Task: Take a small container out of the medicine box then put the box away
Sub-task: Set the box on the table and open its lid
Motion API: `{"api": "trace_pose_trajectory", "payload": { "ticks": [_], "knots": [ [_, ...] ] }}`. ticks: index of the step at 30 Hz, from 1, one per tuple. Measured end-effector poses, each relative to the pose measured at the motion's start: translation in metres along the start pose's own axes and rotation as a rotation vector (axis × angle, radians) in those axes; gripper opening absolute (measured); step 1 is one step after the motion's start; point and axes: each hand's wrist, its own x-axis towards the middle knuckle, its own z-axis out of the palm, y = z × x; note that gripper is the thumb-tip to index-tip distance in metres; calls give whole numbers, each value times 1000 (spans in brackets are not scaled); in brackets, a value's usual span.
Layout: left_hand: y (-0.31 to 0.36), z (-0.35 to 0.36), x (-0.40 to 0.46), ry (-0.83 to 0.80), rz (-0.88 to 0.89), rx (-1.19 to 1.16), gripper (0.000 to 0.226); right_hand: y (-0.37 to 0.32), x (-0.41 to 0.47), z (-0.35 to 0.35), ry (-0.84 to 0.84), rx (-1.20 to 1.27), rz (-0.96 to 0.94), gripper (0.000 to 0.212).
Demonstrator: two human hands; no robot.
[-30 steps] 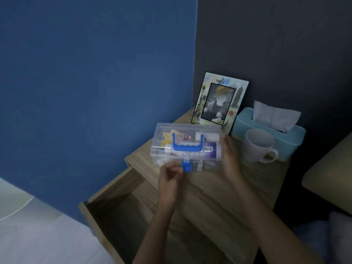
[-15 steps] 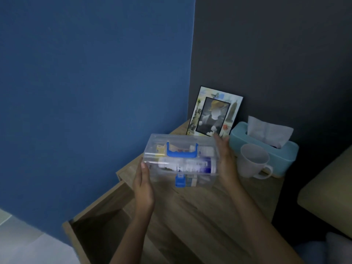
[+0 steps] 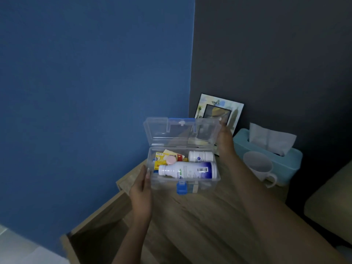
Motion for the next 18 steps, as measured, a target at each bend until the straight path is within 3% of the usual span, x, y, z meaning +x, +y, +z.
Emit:
{"api": "trace_pose_trajectory", "payload": {
  "ticks": [2, 8, 11, 16, 18],
  "knots": [
    [-1, 0, 2, -1, -1, 5, 43, 16, 1, 0, 20, -122, 8, 63],
    [-3, 0, 3, 2, 19, 40, 42, 27, 13, 5, 131, -193, 14, 53],
    [-2, 0, 3, -4, 15, 41, 43, 20, 15, 11, 145, -253, 51, 73],
    [-4, -1, 3, -10, 21, 52, 43, 35, 22, 7, 53, -210, 108, 96],
    [-4, 0, 3, -12, 22, 54, 43, 41, 19, -1, -4, -168, 98, 83]
  ]
}}
